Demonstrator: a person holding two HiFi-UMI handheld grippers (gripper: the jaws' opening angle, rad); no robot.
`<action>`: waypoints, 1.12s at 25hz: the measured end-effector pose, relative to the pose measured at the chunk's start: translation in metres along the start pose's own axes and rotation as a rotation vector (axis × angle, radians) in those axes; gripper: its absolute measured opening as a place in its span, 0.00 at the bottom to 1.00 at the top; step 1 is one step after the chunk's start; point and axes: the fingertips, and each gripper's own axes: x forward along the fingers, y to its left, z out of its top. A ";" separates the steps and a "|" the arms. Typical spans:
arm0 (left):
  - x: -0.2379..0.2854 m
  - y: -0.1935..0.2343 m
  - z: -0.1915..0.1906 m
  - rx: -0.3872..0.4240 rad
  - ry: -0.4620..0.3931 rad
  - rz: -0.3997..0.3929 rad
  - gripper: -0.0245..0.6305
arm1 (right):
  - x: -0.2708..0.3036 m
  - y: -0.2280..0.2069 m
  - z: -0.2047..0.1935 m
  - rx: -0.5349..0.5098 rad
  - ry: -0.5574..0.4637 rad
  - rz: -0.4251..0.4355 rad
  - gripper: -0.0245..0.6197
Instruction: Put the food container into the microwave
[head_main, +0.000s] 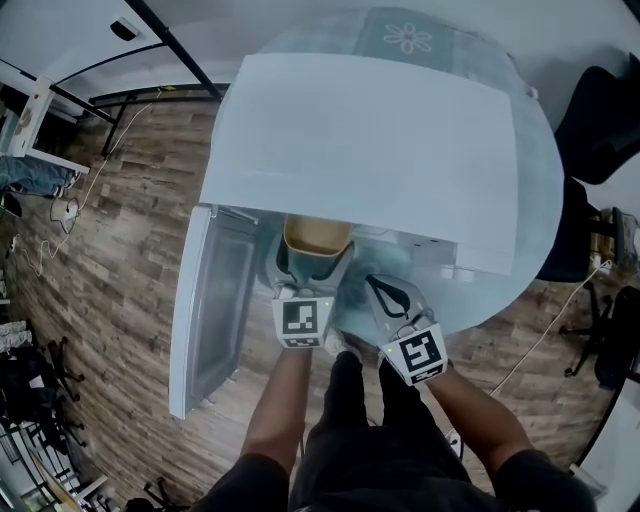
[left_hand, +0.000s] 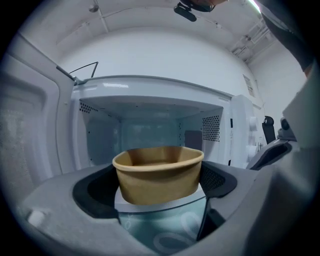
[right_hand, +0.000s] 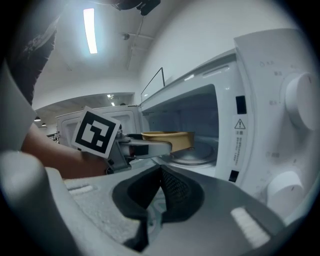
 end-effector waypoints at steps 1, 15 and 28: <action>0.004 0.000 0.000 -0.007 -0.003 0.002 0.81 | 0.001 -0.001 -0.001 0.000 -0.001 0.000 0.03; 0.047 0.000 -0.018 0.008 0.068 0.048 0.81 | -0.005 -0.018 -0.004 0.003 -0.003 -0.012 0.03; 0.061 -0.006 -0.039 -0.017 0.155 0.048 0.85 | -0.009 -0.024 -0.002 0.021 -0.014 -0.020 0.03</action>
